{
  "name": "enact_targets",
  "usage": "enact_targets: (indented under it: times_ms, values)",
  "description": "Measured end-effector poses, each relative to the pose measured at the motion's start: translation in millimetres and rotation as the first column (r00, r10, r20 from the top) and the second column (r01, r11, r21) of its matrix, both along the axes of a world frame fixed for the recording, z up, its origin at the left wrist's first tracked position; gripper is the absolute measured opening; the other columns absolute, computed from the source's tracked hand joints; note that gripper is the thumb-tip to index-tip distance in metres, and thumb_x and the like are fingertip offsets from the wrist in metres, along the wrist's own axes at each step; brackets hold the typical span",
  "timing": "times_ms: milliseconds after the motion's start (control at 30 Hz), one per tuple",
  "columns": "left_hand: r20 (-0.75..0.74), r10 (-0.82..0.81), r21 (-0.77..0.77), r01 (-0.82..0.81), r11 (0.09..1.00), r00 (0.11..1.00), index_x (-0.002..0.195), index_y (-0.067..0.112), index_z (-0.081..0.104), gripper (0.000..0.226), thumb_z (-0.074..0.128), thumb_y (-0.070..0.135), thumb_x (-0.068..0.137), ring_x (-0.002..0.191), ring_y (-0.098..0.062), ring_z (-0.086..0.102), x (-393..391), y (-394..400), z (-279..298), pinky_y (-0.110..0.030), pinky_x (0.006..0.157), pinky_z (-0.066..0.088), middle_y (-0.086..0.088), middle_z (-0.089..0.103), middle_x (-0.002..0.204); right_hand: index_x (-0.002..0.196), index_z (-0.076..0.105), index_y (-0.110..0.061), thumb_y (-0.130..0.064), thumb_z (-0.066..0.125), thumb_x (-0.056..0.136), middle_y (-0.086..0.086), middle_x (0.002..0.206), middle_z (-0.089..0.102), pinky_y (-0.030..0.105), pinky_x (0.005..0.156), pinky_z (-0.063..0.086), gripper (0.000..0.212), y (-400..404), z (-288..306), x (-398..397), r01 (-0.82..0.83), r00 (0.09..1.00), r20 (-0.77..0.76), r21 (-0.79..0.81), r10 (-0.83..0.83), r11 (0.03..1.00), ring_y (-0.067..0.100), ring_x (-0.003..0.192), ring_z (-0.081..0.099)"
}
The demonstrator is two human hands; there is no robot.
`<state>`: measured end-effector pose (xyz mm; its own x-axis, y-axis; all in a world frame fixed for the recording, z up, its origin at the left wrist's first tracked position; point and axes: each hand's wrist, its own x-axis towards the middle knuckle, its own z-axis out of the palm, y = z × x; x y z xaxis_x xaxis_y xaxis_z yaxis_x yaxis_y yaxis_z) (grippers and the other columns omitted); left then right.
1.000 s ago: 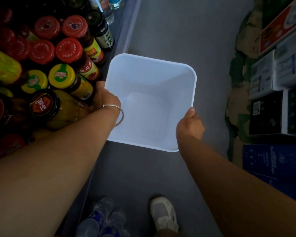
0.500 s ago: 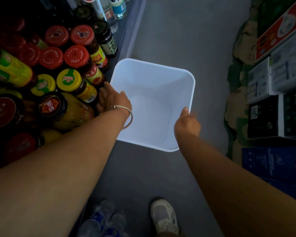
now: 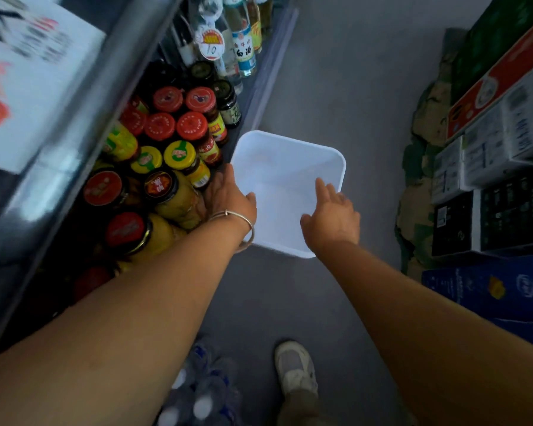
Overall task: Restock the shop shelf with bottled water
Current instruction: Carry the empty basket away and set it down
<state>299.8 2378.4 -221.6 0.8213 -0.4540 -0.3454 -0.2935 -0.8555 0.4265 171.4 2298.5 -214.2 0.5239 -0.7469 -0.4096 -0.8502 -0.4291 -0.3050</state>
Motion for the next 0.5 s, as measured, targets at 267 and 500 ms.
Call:
enact_targets:
  times_ms: [267, 500]
  values:
    - [0.080, -0.176, 0.064, 0.172, 0.983, 0.981, 0.143, 0.026, 0.031, 0.062, 0.055, 0.016, 0.086, 0.139, -0.022, 0.026, -58, 94, 77, -0.041, 0.111, 0.027, 0.001, 0.029, 0.150, 0.148, 0.016, -0.022, -0.009, 0.054, 0.088, 0.004, 0.155, 0.018, 0.039, 0.115, 0.014, 0.072, 71, 89, -46, -0.351, 0.934, -0.117, -0.133, 0.337, 0.927, 0.028, 0.144, 0.013]
    - [0.063, -0.245, 0.151, 0.234, 0.960, 0.967, 0.140, 0.025, 0.036, 0.058, 0.056, 0.020, 0.086, 0.135, -0.024, 0.032, -123, 206, 114, -0.040, 0.111, 0.028, 0.001, 0.034, 0.148, 0.136, 0.039, -0.016, -0.008, 0.046, 0.087, 0.005, 0.140, 0.039, 0.037, 0.103, 0.028, 0.050, 161, 117, -112, -0.490, 0.870, -0.124, -0.099, 0.478, 0.866, 0.028, 0.130, 0.033]
